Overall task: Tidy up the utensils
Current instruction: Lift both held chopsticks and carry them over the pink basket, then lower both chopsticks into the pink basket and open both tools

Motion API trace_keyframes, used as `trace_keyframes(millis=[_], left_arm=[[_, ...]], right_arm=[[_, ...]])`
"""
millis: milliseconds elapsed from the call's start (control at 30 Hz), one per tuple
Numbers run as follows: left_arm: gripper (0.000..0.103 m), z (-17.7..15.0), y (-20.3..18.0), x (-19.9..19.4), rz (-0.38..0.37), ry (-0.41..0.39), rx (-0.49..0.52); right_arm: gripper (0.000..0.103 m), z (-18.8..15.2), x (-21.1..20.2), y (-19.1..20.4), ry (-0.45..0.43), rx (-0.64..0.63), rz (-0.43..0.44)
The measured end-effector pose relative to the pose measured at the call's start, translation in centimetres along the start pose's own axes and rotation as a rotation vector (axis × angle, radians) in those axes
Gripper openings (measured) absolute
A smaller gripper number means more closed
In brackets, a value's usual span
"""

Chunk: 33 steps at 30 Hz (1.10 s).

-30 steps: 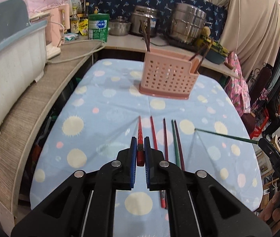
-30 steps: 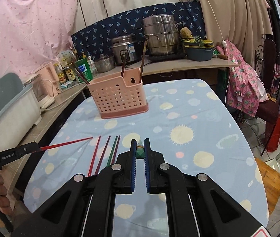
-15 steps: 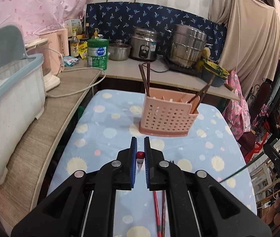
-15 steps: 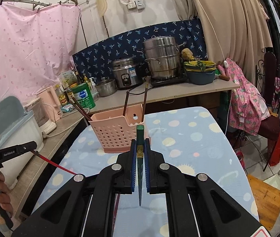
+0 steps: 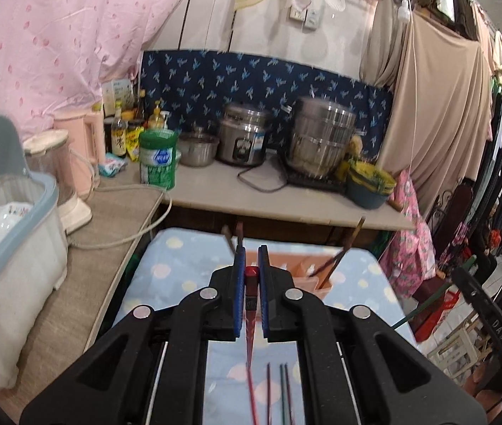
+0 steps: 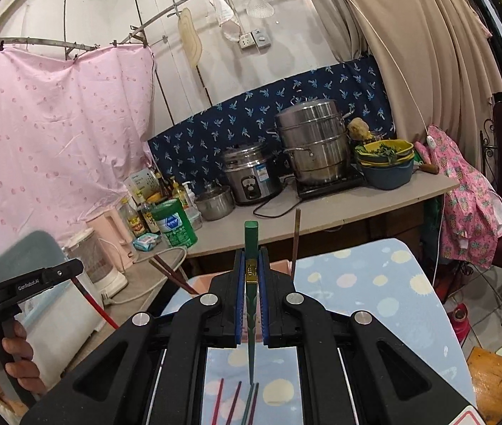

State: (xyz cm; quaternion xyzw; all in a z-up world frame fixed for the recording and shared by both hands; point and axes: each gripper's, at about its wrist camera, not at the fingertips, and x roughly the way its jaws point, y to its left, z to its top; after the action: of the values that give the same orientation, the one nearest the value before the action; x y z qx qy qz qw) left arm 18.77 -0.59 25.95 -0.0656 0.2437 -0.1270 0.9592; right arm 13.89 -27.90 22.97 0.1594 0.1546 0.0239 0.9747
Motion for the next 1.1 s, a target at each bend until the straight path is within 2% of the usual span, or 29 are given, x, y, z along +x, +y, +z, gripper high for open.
trace_keyframes(millis=[100, 267, 467, 700, 1100], left_arm=[[0.007, 2.7, -0.9, 0.4, -0.009, -0.064, -0.008], [0.007, 6.4, -1.9, 2.4, -0.013, -0.127, -0.024], [0.007, 8.6, -2.5, 5.5, 0.005, -0.175, -0.015], [0.007, 8.6, -1.9, 9.5, 0.018, -0.157, -0.017], [0.007, 4.8, -0.1, 15.5, 0.044, -0.046, -0.037]], right_arm=[[0.007, 2.0, 1.8, 0.6, -0.03, 0.001, 0.009], [0.007, 5.2, 5.2, 1.3, -0.066, 0.019, 0.031], [0.007, 6.8, 9.3, 1.9, -0.076, 0.018, 0.029], [0.007, 5.1, 13.8, 1.3, -0.008, 0.019, 0.008], [0.007, 0.6, 18.0, -0.6, 0.107, 0.02, -0.02]])
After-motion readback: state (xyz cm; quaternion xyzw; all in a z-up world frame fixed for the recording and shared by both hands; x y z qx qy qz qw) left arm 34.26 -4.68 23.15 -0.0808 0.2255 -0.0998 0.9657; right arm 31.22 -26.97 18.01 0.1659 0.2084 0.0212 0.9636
